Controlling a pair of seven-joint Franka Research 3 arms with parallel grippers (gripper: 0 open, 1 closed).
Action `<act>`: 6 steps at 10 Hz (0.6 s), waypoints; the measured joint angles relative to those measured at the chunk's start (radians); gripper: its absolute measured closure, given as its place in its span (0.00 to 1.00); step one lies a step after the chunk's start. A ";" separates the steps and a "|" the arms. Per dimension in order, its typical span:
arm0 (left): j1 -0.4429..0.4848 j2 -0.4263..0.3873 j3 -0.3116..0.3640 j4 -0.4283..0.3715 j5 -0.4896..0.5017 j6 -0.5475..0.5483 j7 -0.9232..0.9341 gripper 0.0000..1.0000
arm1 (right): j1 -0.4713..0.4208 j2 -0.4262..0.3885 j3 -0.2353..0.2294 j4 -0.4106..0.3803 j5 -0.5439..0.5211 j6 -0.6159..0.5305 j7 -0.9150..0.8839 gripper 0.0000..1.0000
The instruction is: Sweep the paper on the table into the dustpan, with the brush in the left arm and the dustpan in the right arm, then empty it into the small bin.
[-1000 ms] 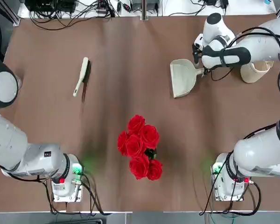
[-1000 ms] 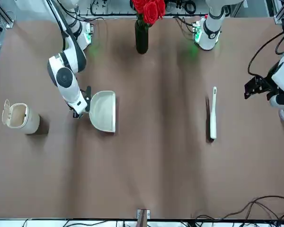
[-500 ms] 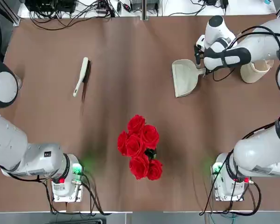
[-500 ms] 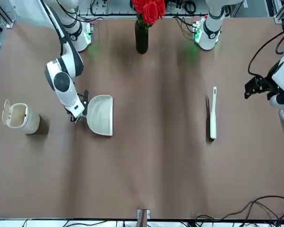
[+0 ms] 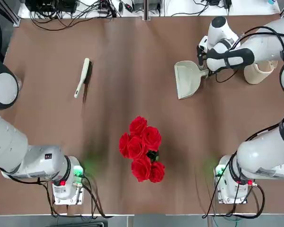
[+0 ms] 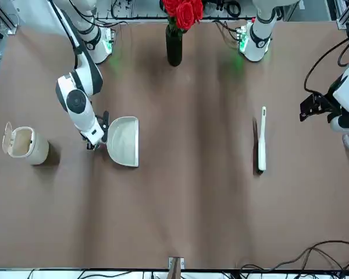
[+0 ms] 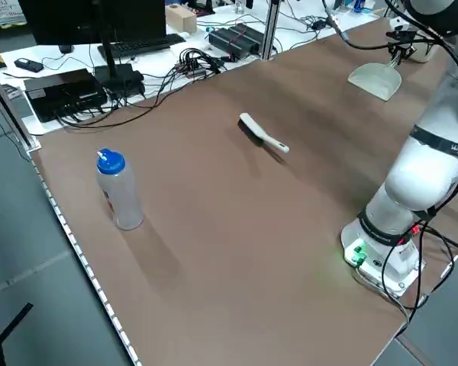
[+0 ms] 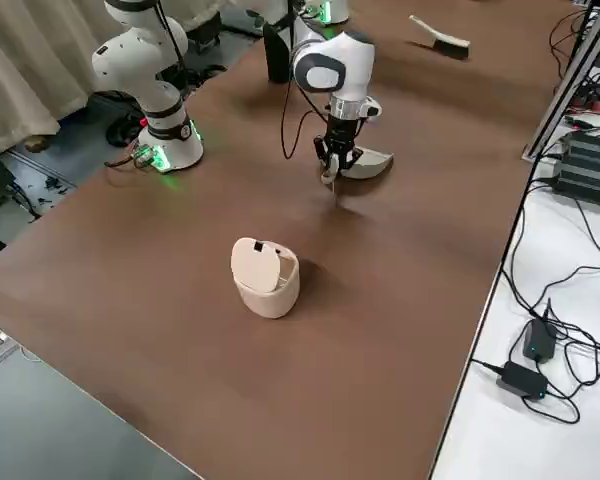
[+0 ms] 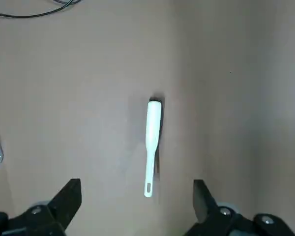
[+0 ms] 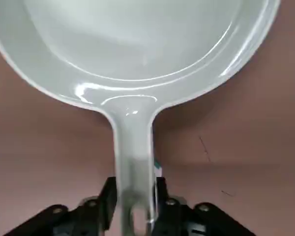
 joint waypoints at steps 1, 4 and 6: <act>0.000 0.000 0.000 0.000 0.000 0.000 0.000 0.00 | 0.000 0.000 0.000 0.011 0.000 -0.003 0.000 0.39; 0.000 0.000 -0.001 0.000 0.000 0.000 0.000 0.00 | 0.000 -0.014 0.000 0.096 -0.003 -0.125 -0.001 0.00; 0.000 0.000 -0.001 0.000 0.000 0.000 0.000 0.00 | 0.001 -0.085 -0.006 0.137 -0.002 -0.165 0.009 0.00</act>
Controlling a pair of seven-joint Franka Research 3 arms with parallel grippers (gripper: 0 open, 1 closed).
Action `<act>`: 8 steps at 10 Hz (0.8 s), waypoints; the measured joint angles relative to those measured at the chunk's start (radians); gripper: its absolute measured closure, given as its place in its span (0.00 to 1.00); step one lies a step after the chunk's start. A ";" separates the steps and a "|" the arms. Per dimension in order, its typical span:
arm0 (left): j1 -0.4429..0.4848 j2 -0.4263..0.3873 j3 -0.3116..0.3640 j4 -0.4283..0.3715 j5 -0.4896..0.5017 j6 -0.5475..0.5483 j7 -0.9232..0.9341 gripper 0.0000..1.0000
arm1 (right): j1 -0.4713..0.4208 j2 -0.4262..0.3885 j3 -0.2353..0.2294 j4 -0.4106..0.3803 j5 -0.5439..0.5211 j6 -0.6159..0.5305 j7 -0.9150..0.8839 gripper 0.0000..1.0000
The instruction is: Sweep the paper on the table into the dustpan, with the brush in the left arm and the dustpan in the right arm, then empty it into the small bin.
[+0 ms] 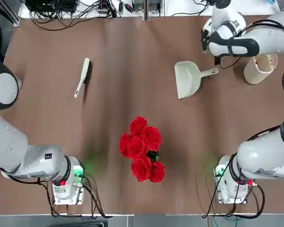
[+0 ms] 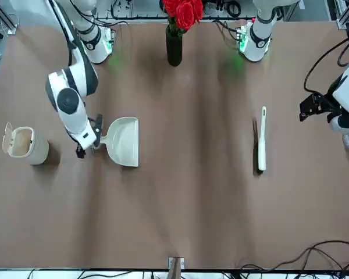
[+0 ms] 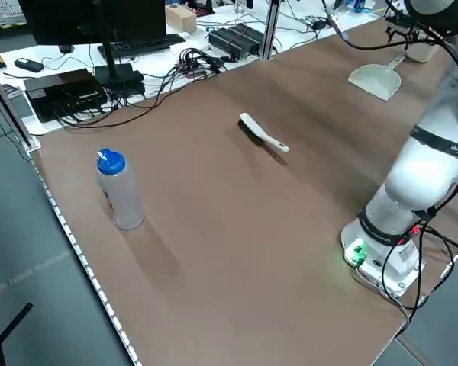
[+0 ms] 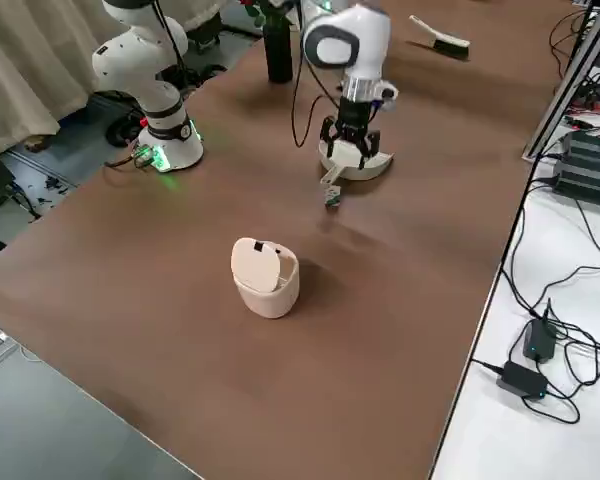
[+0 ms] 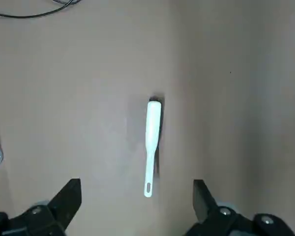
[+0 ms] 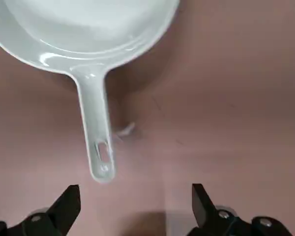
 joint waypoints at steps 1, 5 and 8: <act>0.000 0.000 0.000 0.000 0.000 0.000 0.000 0.00 | 0.001 -0.047 -0.007 0.019 0.017 -0.036 0.022 0.00; 0.000 0.000 0.000 0.000 0.000 0.000 0.000 0.00 | 0.025 -0.106 -0.113 0.295 0.205 -0.330 0.114 0.00; 0.000 0.000 0.000 0.000 0.000 0.000 0.000 0.00 | 0.066 -0.106 -0.191 0.463 0.306 -0.519 0.365 0.00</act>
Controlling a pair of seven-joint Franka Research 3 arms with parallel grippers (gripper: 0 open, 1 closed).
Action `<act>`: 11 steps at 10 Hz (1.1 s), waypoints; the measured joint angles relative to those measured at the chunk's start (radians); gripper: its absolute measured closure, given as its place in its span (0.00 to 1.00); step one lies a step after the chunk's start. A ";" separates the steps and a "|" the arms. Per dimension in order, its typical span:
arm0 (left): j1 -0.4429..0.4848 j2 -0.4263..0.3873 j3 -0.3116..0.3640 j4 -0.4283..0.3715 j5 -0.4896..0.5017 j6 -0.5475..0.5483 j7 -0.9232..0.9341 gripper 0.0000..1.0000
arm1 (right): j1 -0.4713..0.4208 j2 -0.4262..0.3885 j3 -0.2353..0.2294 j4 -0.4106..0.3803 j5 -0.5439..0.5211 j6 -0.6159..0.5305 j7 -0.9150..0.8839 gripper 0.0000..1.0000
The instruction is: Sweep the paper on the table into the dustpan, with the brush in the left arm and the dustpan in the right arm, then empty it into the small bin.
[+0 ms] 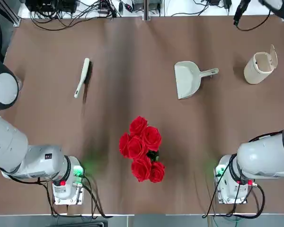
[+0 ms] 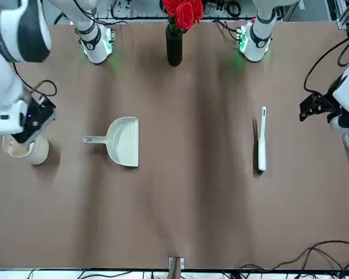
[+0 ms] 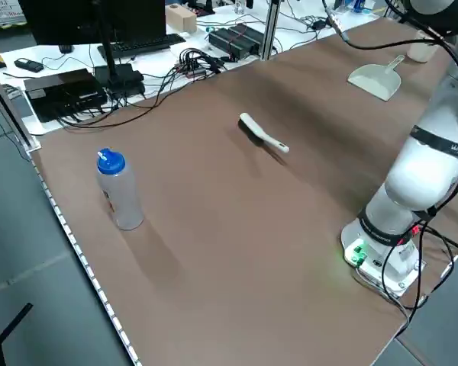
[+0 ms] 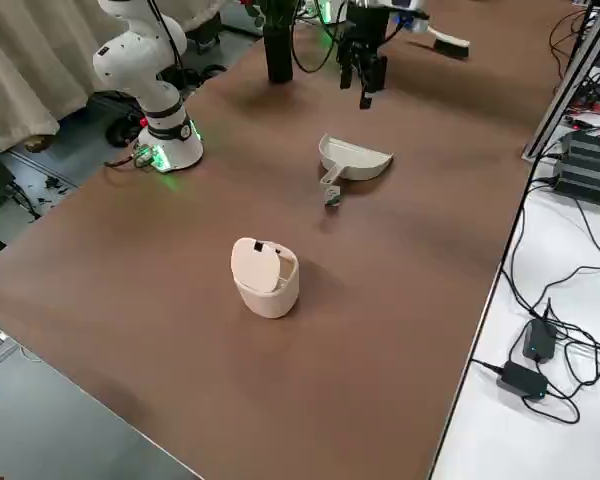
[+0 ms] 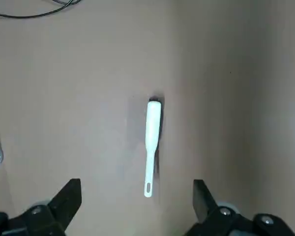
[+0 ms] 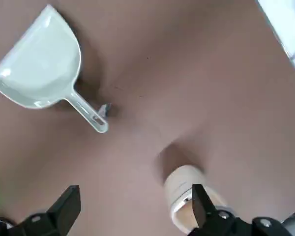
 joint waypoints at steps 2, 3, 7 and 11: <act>0.000 0.000 0.000 0.000 0.000 0.000 0.000 0.00 | 0.023 -0.001 -0.062 0.124 0.077 -0.127 0.125 0.00; 0.000 0.000 0.000 0.000 0.000 0.000 0.000 0.00 | 0.048 -0.001 -0.099 0.174 0.085 -0.151 0.157 0.00; 0.001 0.000 0.000 0.000 0.000 0.000 0.000 0.00 | 0.075 0.007 -0.206 0.296 0.154 -0.234 0.194 0.00; 0.003 0.000 0.001 0.000 0.000 0.000 0.000 0.00 | 0.074 0.023 -0.204 0.287 0.157 -0.231 0.517 0.00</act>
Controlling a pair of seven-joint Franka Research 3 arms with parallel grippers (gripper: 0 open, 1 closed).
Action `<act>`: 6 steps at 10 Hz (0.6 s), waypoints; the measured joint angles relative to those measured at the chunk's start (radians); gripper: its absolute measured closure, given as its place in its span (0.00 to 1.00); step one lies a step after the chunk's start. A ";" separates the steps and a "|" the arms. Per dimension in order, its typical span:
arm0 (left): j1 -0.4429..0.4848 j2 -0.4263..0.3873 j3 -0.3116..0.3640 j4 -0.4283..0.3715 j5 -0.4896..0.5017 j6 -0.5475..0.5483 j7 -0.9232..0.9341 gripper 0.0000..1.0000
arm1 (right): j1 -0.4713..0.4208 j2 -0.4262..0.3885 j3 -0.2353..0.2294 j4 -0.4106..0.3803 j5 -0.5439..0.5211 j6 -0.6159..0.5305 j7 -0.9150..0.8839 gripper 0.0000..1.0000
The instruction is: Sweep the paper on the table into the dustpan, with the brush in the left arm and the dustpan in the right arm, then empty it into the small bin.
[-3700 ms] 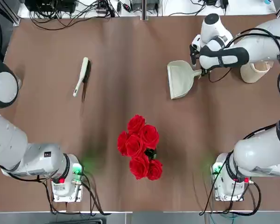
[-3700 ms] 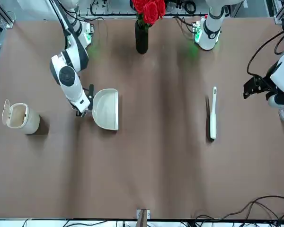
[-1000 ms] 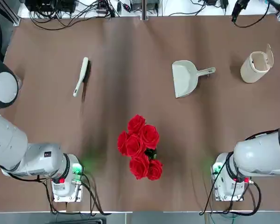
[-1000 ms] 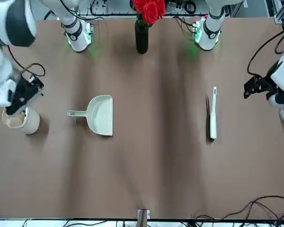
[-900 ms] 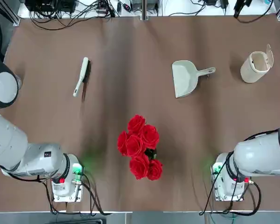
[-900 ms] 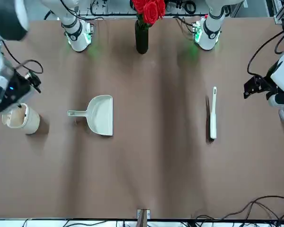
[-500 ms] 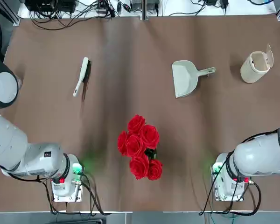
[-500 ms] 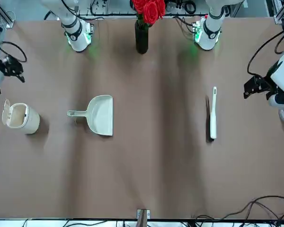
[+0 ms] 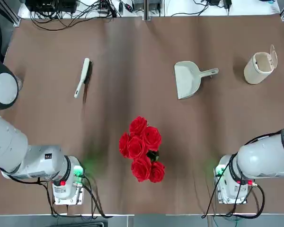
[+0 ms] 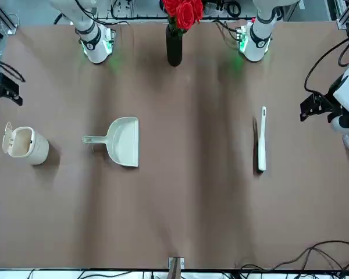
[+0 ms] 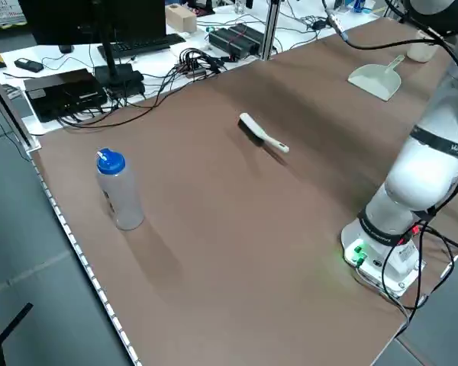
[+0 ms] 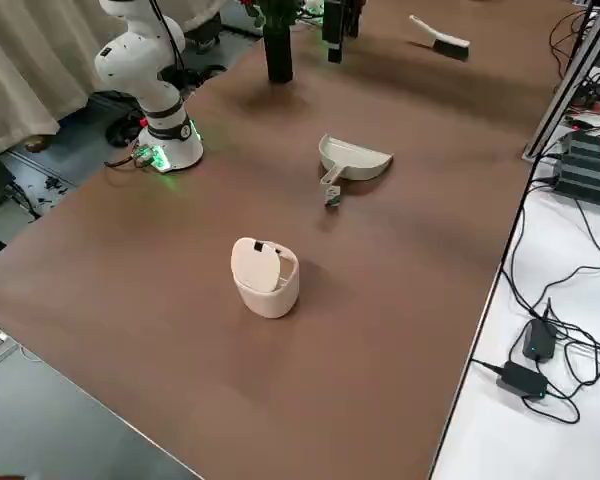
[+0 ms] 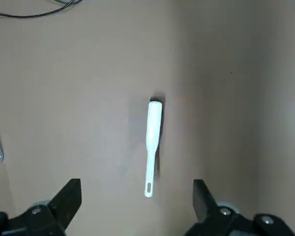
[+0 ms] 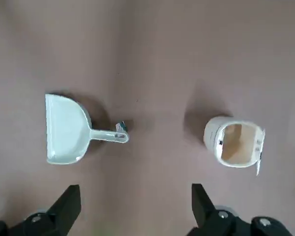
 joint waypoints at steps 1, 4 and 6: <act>-0.001 0.000 0.000 0.000 0.000 0.000 0.000 0.00 | -0.006 -0.003 0.011 -0.018 0.000 0.023 0.033 0.00; -0.003 0.000 -0.001 0.000 0.000 0.000 0.000 0.00 | -0.059 -0.061 0.091 -0.143 -0.003 0.100 0.145 0.00; 0.000 0.000 0.000 0.000 0.000 0.000 0.000 0.00 | -0.063 -0.090 0.097 -0.175 -0.003 0.091 0.176 0.00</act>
